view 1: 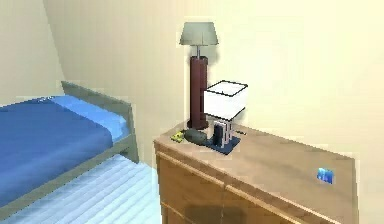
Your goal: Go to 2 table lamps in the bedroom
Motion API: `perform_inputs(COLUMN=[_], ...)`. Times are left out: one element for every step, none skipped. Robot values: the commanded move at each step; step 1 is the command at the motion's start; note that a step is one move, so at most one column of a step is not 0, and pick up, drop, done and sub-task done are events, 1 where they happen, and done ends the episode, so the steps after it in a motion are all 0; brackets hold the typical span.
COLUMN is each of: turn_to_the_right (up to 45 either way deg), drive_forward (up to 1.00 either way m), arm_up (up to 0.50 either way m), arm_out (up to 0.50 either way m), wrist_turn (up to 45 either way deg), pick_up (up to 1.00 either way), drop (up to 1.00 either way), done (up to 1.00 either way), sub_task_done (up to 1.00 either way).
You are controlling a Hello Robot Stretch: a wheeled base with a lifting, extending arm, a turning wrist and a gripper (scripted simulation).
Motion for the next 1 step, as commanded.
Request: perform_inputs(turn_to_the_right=[0.0], drive_forward=[0.00], arm_up=[0.00], arm_out=[0.00], wrist_turn=[0.0], pick_up=[0.00], drop=[0.00], done=[1.00], sub_task_done=[0.00])
